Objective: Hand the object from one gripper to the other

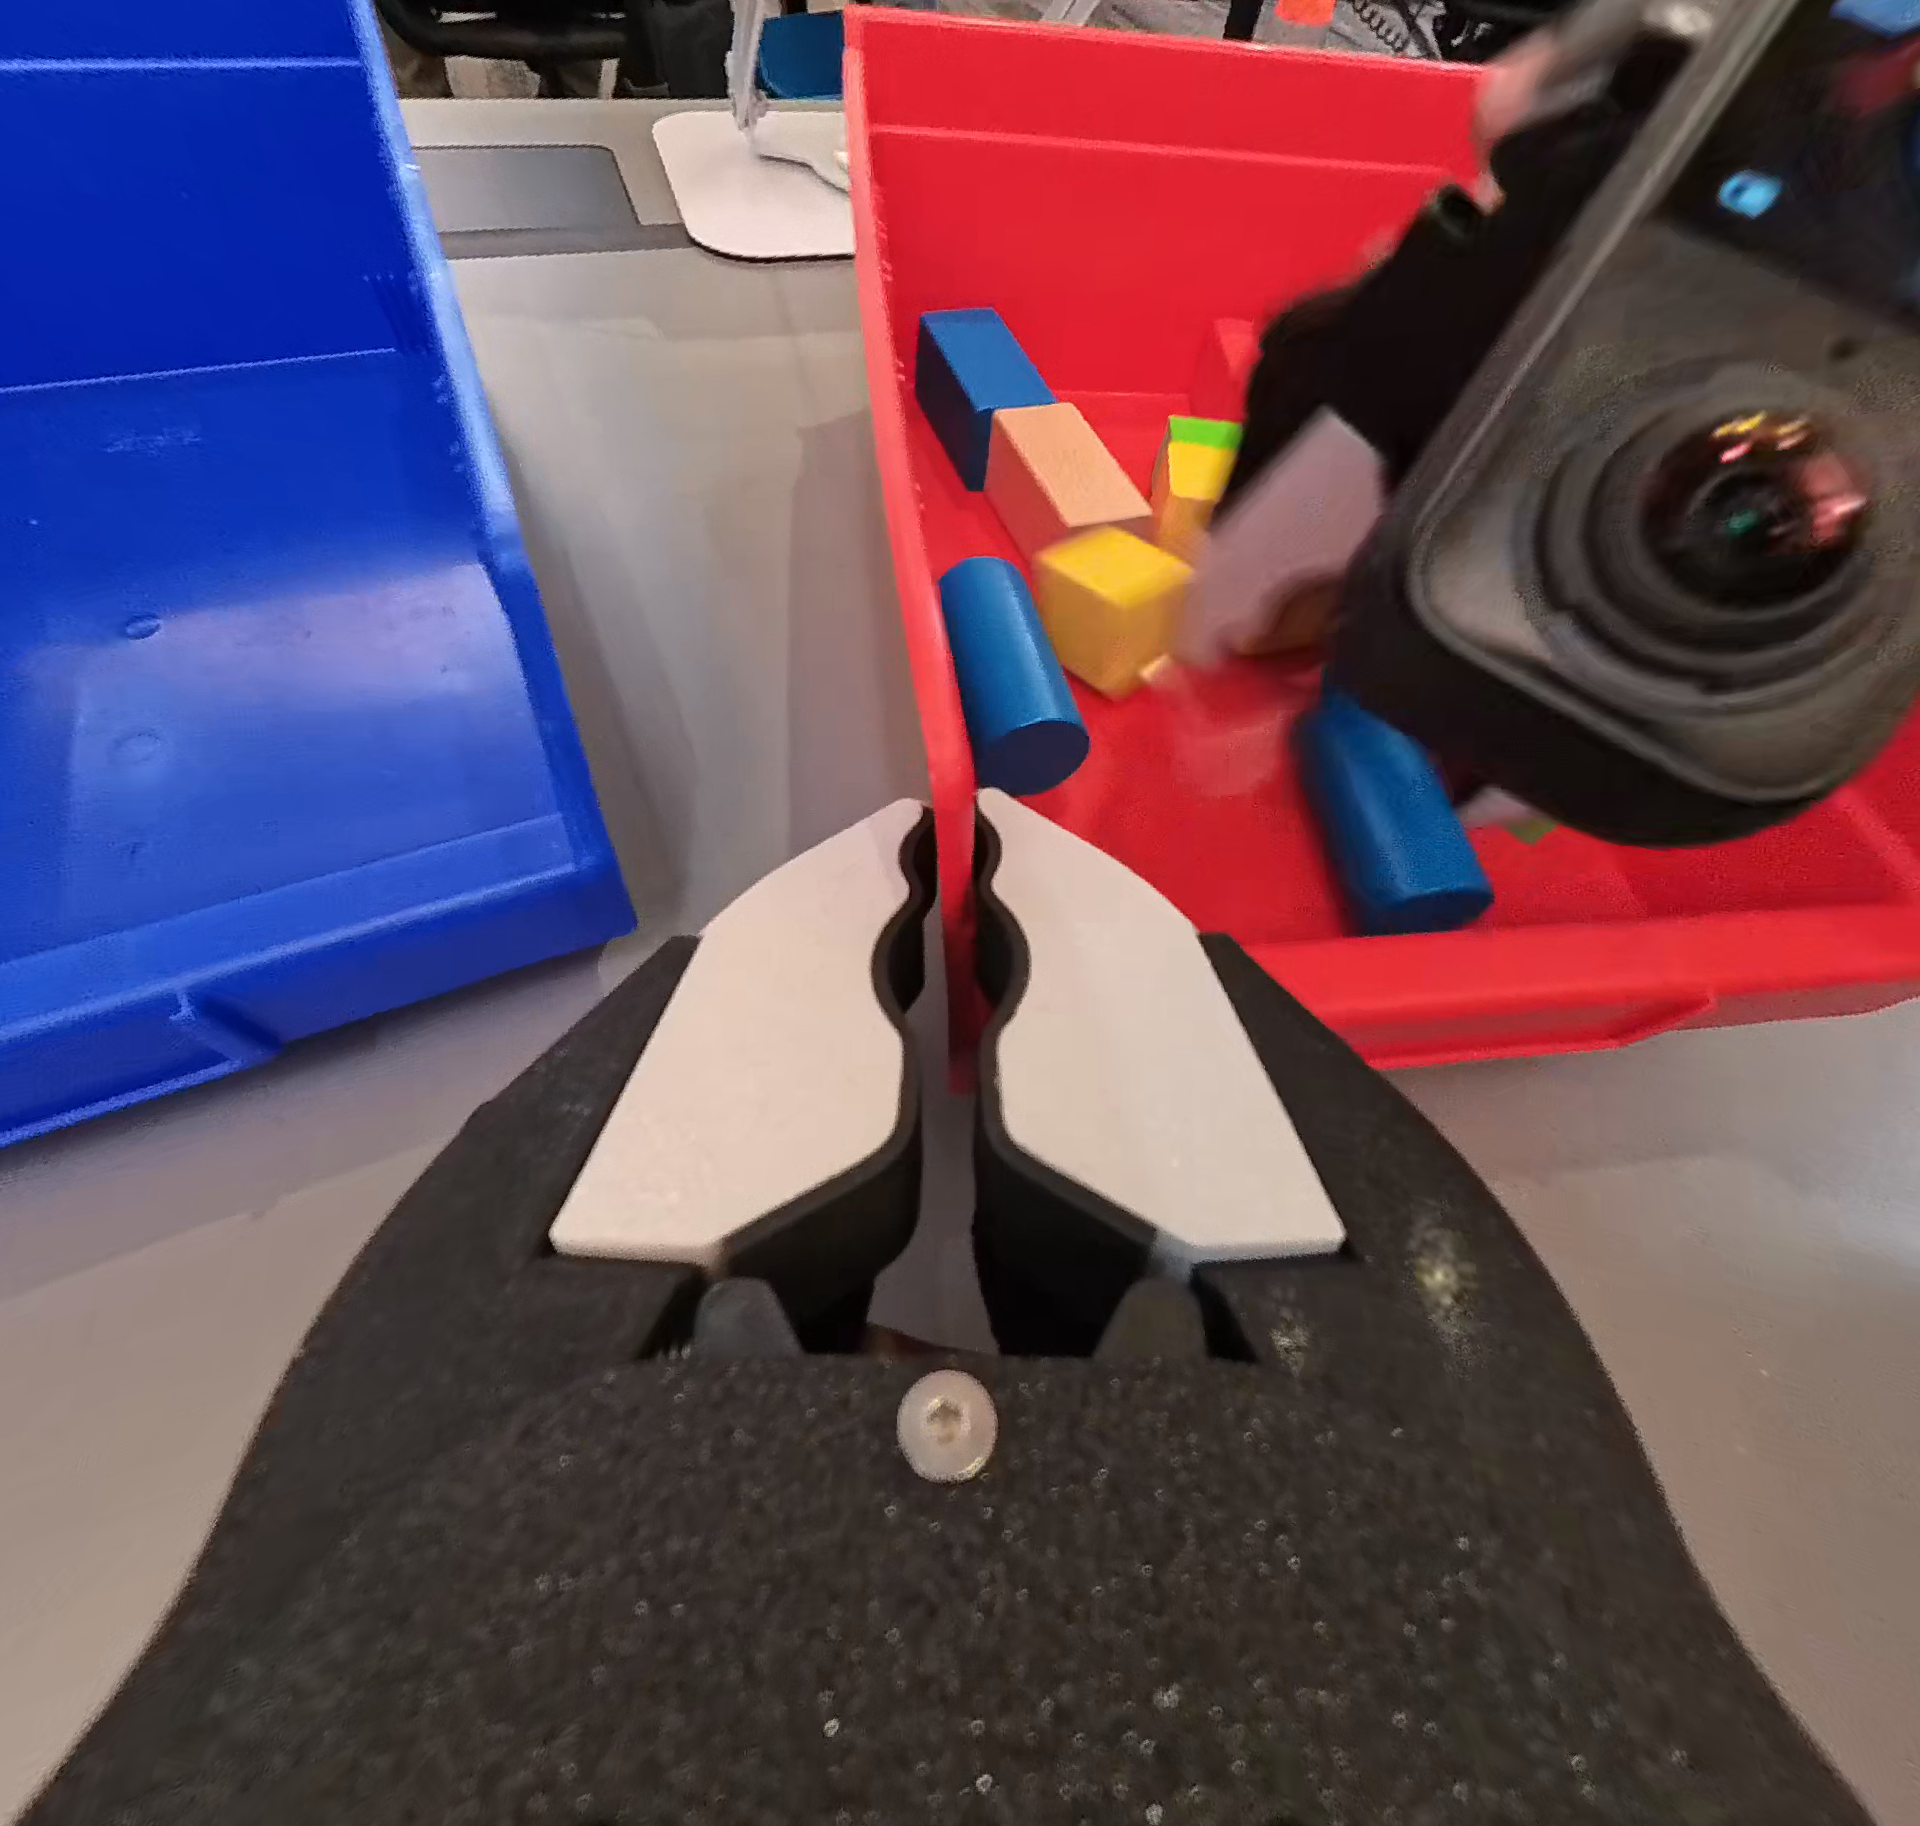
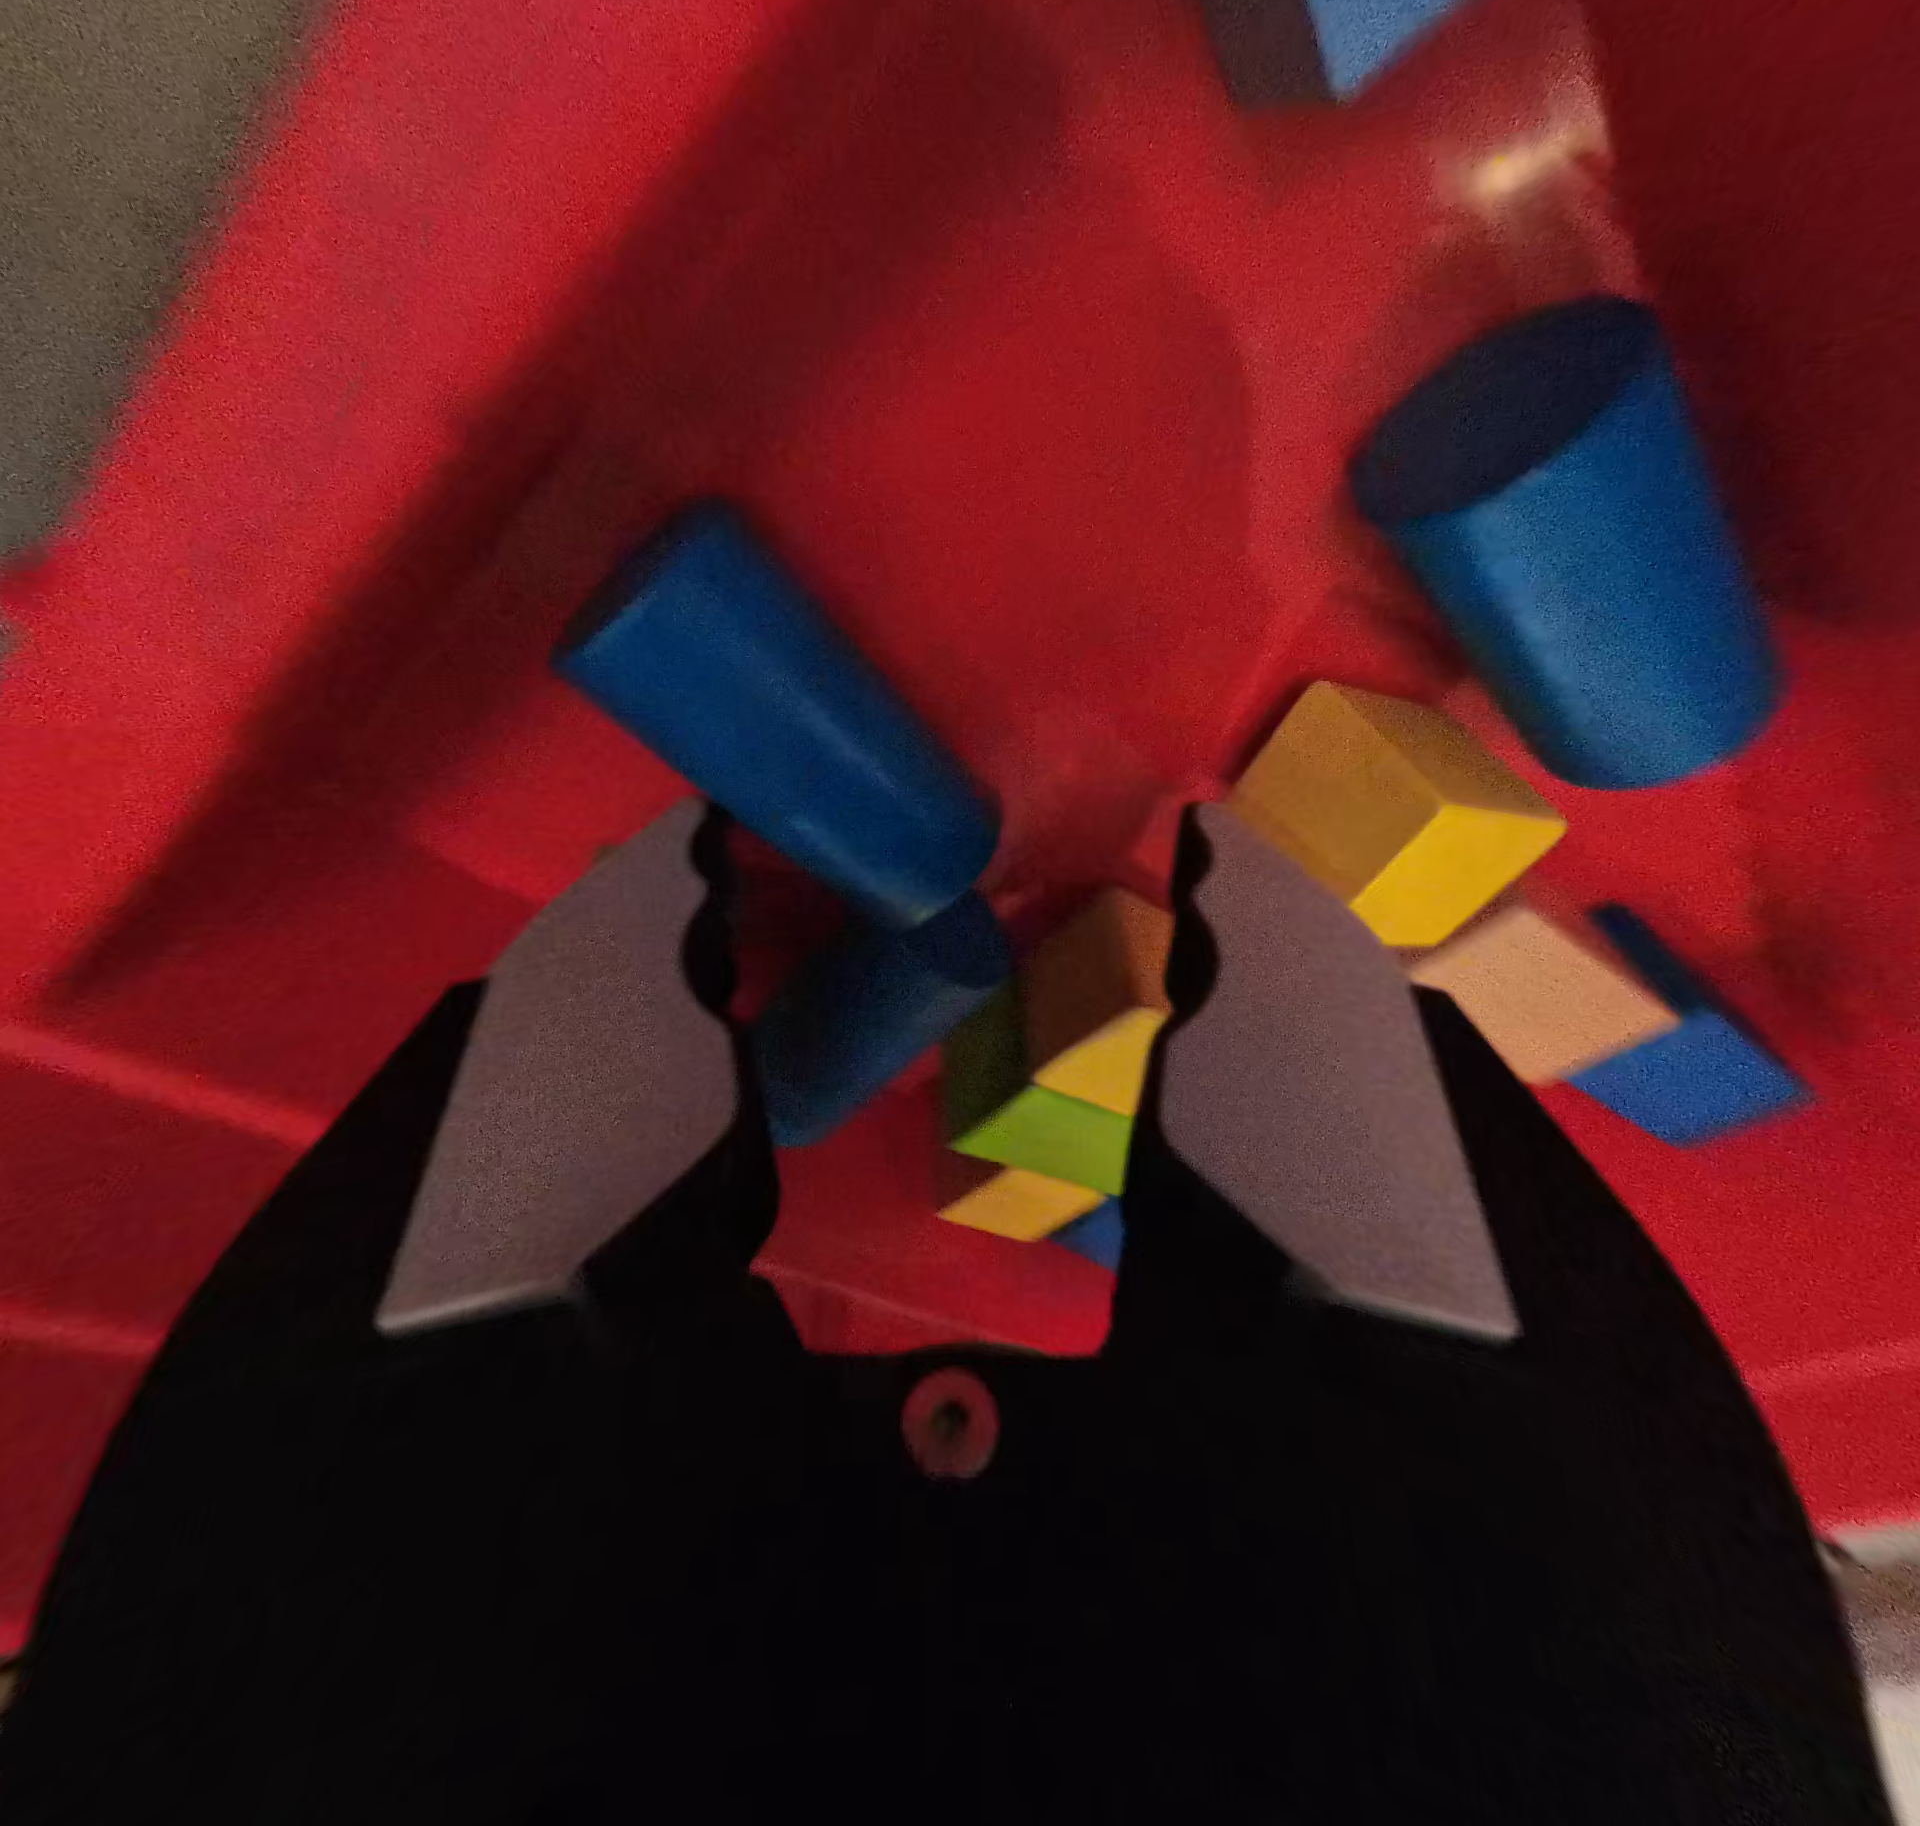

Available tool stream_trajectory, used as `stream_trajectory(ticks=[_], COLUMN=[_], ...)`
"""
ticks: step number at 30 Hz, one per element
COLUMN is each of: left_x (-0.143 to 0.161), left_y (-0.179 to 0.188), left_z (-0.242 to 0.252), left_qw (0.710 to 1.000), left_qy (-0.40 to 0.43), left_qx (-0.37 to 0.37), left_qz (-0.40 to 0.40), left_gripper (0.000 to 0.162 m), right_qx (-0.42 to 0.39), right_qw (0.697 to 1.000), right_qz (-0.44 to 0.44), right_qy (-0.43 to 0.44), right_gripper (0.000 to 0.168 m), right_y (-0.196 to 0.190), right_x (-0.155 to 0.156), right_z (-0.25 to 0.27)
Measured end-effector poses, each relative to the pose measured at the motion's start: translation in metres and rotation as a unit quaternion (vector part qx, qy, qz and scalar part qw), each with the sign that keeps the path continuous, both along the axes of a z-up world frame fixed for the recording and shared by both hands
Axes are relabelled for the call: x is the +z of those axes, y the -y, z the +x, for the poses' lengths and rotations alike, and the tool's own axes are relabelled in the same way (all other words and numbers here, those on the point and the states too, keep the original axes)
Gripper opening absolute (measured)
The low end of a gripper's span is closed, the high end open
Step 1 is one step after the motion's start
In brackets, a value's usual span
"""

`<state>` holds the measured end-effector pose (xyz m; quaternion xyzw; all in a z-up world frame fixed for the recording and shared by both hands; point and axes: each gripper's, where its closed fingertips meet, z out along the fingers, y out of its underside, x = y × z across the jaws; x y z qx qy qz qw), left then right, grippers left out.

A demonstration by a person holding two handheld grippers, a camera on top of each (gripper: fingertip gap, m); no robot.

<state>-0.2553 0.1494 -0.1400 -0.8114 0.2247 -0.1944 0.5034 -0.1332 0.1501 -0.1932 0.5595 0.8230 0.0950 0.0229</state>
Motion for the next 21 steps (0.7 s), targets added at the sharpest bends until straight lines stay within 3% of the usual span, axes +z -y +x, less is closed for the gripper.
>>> stream_trajectory(ticks=[2,3,7,10,12,13,15,16,17,18,20,21], left_x=[0.000,0.000,0.000,0.000,0.000,0.000,0.000,0.000,0.000,0.000,0.000,0.000], left_y=[0.000,0.000,0.000,0.000,0.000,0.000,0.001,0.000,0.000,0.000,0.001,0.001], left_z=[0.000,0.000,0.000,0.000,0.003,0.004,0.004,0.003,0.003,0.003,0.003,0.003], left_qw=[1.000,1.000,1.000,1.000,1.000,1.000,1.000,1.000,1.000,1.000,1.000,1.000], left_qy=[-0.001,0.000,0.000,0.001,0.002,0.003,0.004,0.004,0.003,0.002,0.005,0.006], left_qx=[0.002,0.001,0.001,0.001,-0.003,-0.001,0.001,0.002,0.003,0.004,0.002,0.001], left_qz=[0.000,0.001,0.000,0.000,-0.002,-0.002,-0.003,-0.004,-0.004,-0.003,-0.003,-0.003], left_gripper=[0.004,0.004,0.004,0.004,0.004,0.004,0.004,0.004,0.004,0.004,0.004,0.004], right_qx=[0.014,0.008,-0.060,-0.131,-0.147,-0.140,-0.141,-0.138,-0.142,-0.145,-0.142,-0.145], right_qw=[0.990,0.985,0.990,0.989,0.986,0.986,0.982,0.986,0.989,0.988,0.977,0.972], right_qz=[0.133,0.161,0.096,0.058,0.050,0.010,0.045,0.019,-0.017,-0.051,-0.133,-0.136], right_qy=[-0.045,-0.064,-0.086,0.031,0.062,0.089,0.116,0.097,0.048,-0.008,-0.087,-0.127], right_gripper=[0.060,0.065,0.056,0.055,0.046,0.025,0.042,0.033,0.059,0.072,0.072,0.061], right_y=[-0.050,-0.065,-0.068,-0.070,-0.074,-0.065,-0.074,-0.068,-0.056,-0.046,-0.020,-0.021], right_x=[0.022,0.034,0.063,0.050,0.033,0.031,0.033,0.031,0.025,0.020,0.023,0.032], right_z=[-0.011,-0.011,0.016,0.078,0.089,0.090,0.086,0.076,0.059,0.040,0.014,0.004])
